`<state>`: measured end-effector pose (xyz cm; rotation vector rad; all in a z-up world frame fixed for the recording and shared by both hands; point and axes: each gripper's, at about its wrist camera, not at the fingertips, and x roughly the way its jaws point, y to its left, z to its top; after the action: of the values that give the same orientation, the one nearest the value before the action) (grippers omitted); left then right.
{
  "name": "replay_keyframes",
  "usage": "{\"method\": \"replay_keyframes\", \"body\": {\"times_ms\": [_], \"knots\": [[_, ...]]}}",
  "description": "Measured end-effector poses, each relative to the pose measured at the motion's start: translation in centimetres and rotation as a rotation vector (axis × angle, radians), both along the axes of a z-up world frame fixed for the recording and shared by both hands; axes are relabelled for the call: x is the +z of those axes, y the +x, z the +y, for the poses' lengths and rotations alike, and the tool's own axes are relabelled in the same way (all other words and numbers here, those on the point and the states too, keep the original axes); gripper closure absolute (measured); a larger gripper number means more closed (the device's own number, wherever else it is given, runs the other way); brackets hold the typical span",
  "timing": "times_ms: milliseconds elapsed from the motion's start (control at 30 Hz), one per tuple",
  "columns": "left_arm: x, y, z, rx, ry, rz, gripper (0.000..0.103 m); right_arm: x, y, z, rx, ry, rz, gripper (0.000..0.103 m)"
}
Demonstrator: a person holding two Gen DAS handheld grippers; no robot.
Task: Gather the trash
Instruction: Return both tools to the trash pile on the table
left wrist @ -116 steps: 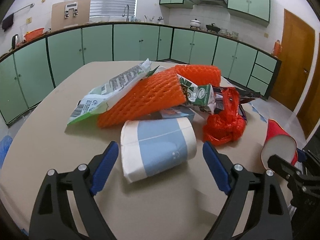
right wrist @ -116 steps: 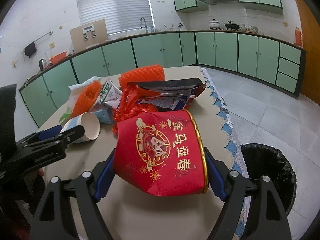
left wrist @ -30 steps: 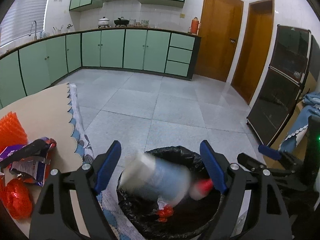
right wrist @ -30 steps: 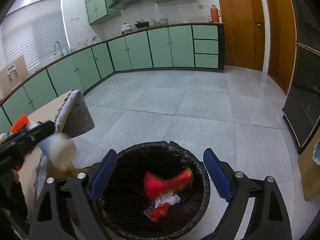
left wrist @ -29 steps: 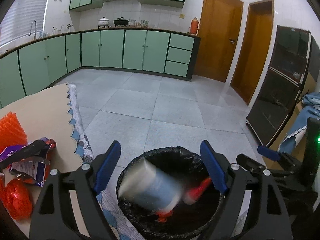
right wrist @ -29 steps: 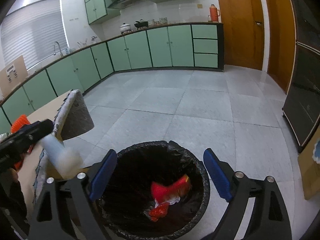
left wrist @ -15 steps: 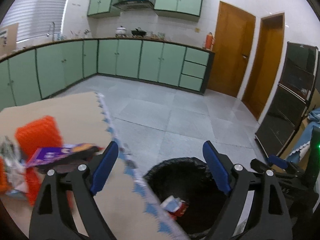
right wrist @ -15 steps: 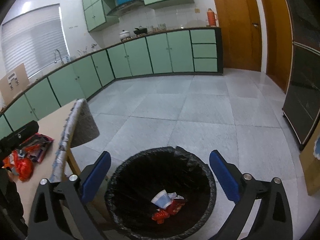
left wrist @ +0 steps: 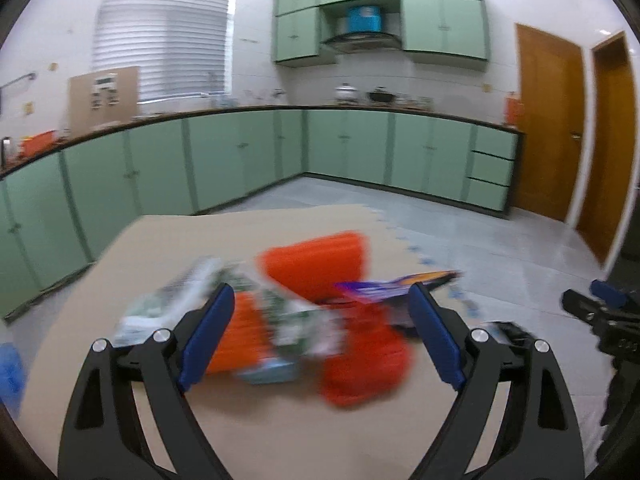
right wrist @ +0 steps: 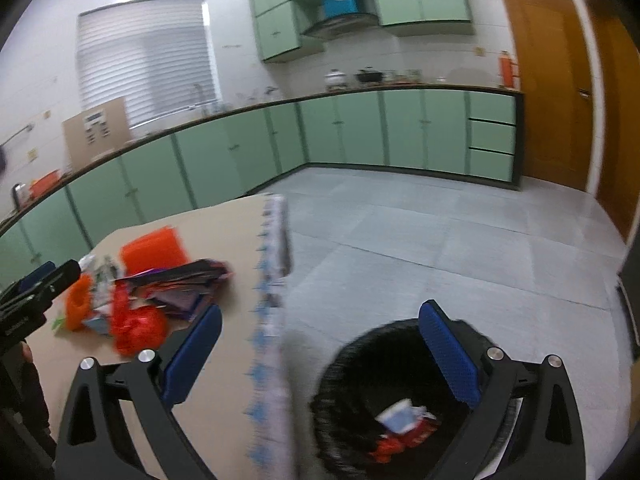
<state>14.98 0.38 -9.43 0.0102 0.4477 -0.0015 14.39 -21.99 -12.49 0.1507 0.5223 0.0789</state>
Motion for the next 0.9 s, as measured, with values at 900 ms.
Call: {"method": "replay_keyframes", "body": {"times_ms": [900], "knots": [[-2.7, 4.4, 10.1, 0.123, -0.053, 0.106, 0.042, -0.3, 4.4, 11.2, 0.138, -0.057, -0.009, 0.006]]}}
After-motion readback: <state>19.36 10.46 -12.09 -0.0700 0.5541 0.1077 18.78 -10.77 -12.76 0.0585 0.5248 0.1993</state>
